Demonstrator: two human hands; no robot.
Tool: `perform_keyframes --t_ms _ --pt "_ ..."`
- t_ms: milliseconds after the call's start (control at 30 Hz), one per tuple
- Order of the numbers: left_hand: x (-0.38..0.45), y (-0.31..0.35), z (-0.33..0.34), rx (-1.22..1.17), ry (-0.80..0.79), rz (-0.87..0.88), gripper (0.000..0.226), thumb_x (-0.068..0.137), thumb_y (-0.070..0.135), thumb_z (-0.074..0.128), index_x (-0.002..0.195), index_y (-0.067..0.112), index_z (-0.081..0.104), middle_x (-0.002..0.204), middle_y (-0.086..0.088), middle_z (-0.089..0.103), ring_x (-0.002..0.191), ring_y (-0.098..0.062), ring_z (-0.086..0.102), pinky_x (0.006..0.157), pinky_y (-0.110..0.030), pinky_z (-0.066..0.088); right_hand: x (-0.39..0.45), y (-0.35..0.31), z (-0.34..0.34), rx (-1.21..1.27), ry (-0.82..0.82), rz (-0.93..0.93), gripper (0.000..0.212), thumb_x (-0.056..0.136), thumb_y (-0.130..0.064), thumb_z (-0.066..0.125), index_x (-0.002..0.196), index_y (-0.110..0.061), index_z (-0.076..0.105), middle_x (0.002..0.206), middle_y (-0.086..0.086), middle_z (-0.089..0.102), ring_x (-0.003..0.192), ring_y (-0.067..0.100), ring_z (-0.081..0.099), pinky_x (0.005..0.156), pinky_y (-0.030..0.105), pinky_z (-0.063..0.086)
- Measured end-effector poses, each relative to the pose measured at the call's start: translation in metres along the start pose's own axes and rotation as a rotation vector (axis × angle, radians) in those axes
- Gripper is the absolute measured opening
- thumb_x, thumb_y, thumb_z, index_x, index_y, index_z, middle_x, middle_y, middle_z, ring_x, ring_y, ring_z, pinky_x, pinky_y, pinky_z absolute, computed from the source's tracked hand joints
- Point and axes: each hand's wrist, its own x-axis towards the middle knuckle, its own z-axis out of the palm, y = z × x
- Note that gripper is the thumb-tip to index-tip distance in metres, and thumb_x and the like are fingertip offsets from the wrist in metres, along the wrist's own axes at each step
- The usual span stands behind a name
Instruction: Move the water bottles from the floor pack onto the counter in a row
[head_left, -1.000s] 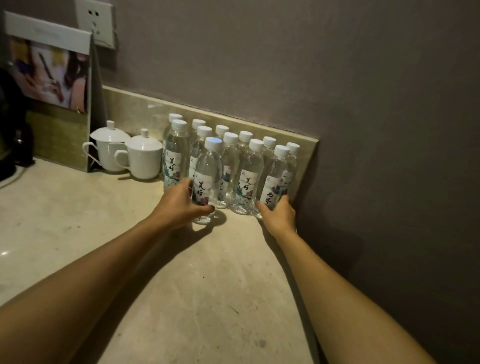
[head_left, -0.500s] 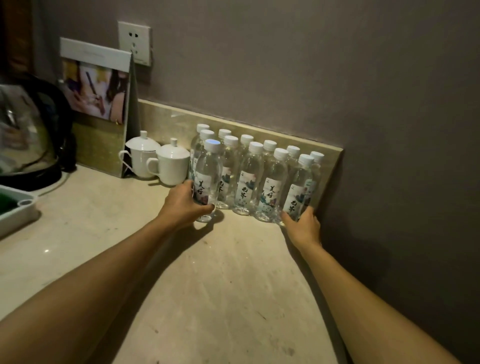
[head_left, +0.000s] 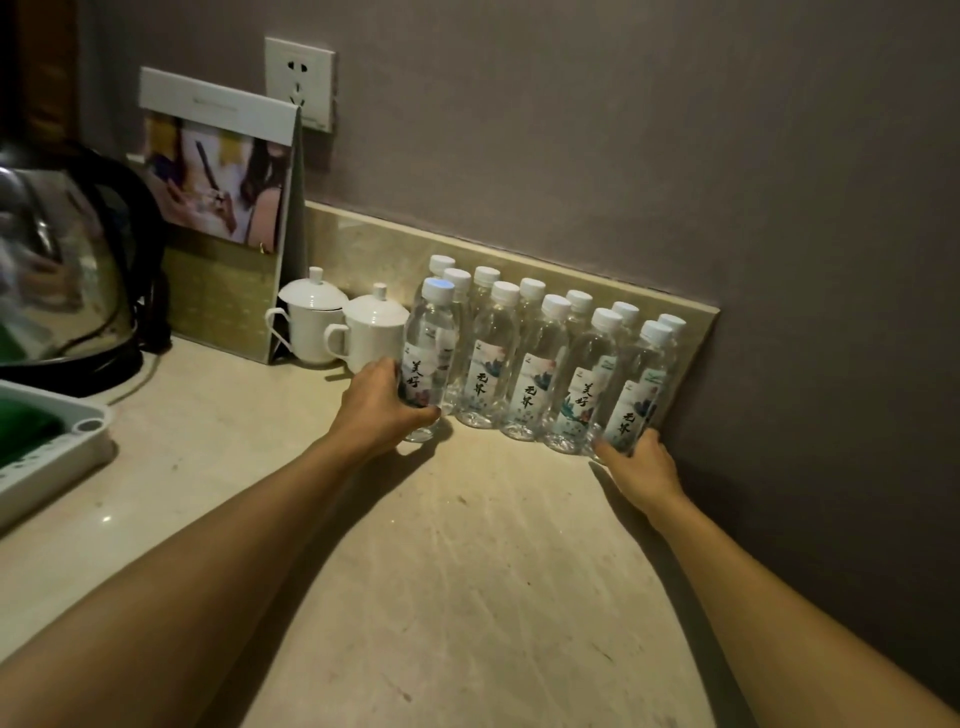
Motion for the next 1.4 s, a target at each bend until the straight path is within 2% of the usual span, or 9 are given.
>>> perform_keyframes --t_ms 267,533,1100,1400 --pt "0.007 -0.007 -0.002 -0.018 -0.053 0.026 0.062 0.064 0.034 0.088 0.115 0.018 0.056 0.112 -0.003 0.063 0.1 -0.021 0.062 0.085 -0.043 0.057 0.002 -0.005 0.003 -0.011 -0.011 0.037 0.079 0.085 -0.046 0.066 0.14 0.0 0.032 0.143 0.017 0.04 0.124 0.035 0.049 0.103 0.048 0.044" --pt "0.011 -0.01 -0.001 -0.028 -0.068 0.038 0.065 0.063 0.036 0.088 0.117 0.019 0.057 0.113 -0.001 0.064 0.101 -0.02 0.063 0.086 -0.044 0.057 0.003 -0.006 0.004 -0.015 0.01 0.043 0.078 0.085 -0.047 0.065 0.139 0.001 0.035 0.143 0.017 0.043 0.124 0.036 0.049 0.102 0.049 0.045" --pt "0.009 -0.007 0.001 -0.057 -0.072 0.028 0.063 0.068 0.029 0.087 0.121 0.015 0.056 0.117 -0.004 0.063 0.105 -0.021 0.062 0.089 -0.04 0.055 0.0 -0.007 0.005 -0.104 0.015 0.028 0.071 0.092 -0.047 0.055 0.139 0.001 0.034 0.147 0.019 0.034 0.128 0.037 0.045 0.104 0.046 0.041" --pt "0.01 -0.005 0.004 -0.081 -0.069 0.005 0.061 0.068 0.027 0.086 0.12 0.016 0.056 0.117 -0.004 0.062 0.105 -0.022 0.062 0.09 -0.043 0.055 0.0 -0.006 0.003 -0.094 0.014 0.031 0.071 0.092 -0.048 0.055 0.138 0.002 0.036 0.144 0.02 0.037 0.127 0.037 0.045 0.105 0.047 0.041"
